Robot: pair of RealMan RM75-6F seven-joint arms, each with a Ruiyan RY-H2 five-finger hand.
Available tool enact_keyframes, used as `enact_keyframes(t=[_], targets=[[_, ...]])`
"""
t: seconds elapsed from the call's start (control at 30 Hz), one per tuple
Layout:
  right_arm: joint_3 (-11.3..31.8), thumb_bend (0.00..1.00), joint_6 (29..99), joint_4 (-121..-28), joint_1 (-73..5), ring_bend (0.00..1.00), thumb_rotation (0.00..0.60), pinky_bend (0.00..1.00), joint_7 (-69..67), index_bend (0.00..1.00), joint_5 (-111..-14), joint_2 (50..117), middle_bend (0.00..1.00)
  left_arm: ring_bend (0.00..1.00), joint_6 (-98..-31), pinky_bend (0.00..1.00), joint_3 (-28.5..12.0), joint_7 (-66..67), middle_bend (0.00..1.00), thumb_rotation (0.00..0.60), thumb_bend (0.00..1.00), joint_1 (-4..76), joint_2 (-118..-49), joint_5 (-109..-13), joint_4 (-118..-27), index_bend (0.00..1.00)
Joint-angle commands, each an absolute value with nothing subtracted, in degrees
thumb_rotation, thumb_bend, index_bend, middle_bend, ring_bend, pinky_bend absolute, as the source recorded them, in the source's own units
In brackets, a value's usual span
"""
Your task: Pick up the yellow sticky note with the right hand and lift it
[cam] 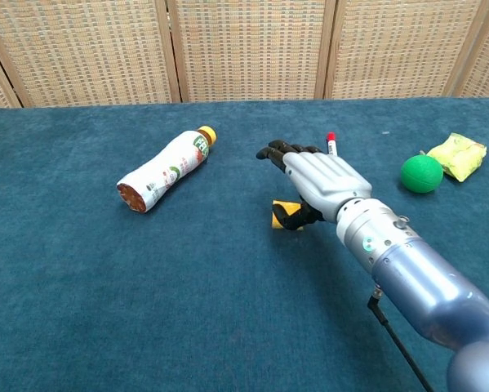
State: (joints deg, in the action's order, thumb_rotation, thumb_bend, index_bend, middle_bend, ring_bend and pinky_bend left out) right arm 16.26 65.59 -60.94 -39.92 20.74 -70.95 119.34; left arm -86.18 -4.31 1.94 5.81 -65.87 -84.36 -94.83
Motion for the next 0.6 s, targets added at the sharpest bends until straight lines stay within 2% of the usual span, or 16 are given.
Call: enact_keyframes(t=[0.03, 0.23, 0.47, 0.6], targets=[[15.9, 0.64, 66.5, -62.4, -39.3, 0.0, 0.6, 0.0, 21.4, 0.14, -71.4, 118.5, 0.0, 0.0, -86.2, 0.08, -4.3, 1.9, 0.0, 0.6, 0.1, 5.8, -65.8, -84.4, -94.9, 0.0], [14.6, 0.63, 68.6, -65.7, -37.8, 0.0, 0.6, 0.0, 22.5, 0.14, -72.4, 117.1, 0.0, 0.0, -86.4, 0.08, -4.2, 2.1, 0.0, 0.6, 0.1, 5.7, -65.8, -84.8, -95.1, 0.0], [13.1, 0.34, 68.9, -69.4, -36.3, 0.0, 0.6, 0.0, 23.7, 0.12, -72.3, 115.6, 0.0, 0.0, -86.6, 0.08, -4.0, 2.3, 0.0, 0.6, 0.1, 5.7, -65.7, -85.1, -95.3, 0.0], [12.9, 0.29, 68.0, -69.3, -36.0, 0.0, 0.6, 0.0, 23.9, 0.11, -71.4, 115.9, 0.0, 0.0, -86.8, 0.08, -3.9, 2.3, 0.0, 0.6, 0.1, 5.6, -65.6, -85.4, -95.6, 0.0]])
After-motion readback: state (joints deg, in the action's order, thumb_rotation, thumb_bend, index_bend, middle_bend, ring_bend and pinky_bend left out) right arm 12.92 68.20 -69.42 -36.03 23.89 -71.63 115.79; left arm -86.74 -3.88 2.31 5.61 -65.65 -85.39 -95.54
